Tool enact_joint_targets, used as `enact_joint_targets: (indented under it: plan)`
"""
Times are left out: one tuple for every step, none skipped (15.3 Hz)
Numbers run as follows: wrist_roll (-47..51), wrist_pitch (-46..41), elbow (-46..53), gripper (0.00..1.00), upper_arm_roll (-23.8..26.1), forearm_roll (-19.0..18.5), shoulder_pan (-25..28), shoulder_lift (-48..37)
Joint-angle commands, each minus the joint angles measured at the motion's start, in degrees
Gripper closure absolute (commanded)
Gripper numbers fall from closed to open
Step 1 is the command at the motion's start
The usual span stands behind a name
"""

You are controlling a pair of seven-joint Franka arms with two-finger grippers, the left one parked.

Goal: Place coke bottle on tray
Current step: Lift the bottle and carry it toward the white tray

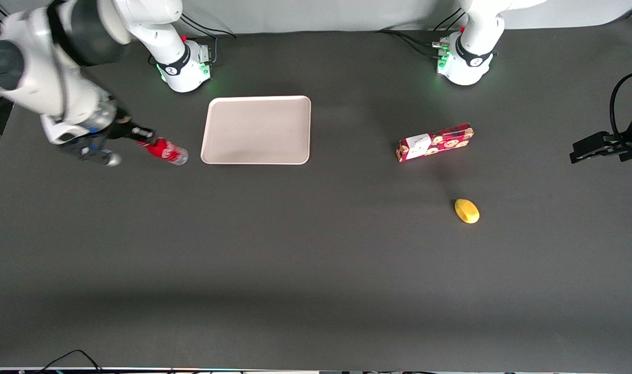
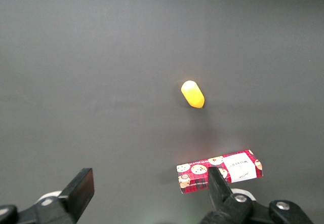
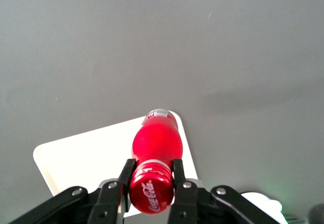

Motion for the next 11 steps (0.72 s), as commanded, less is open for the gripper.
enact_joint_targets:
  plan:
    - [8.5,5.4,-9.0,1.00,8.3,1.6,0.8,-3.9]
    - [8.6,6.1,-10.9,1.00,10.1,1.6,1.3,-3.9]
    - [8.6,7.3,-13.1,1.00,10.7,1.6,1.6,-4.0]
    - [8.7,9.1,-14.8,1.00,10.8,1.6,2.3,-4.1]
    - [8.7,10.9,-16.1,1.00,10.9,1.6,2.6,-4.0]
    - [9.0,12.6,-17.8,1.00,11.3,1.6,2.8,-3.9]
    - [9.4,14.4,-19.4,1.00,12.0,1.6,3.2,-3.9]
    - [9.6,14.9,-20.6,1.00,12.6,1.6,3.3,-3.6]
    - [9.5,15.1,-21.3,1.00,13.0,1.6,3.3,-3.6]
    - [9.6,15.0,-21.4,1.00,13.0,1.6,3.3,-3.6]
    - [9.6,15.0,-21.6,1.00,13.2,1.7,3.4,-3.6]
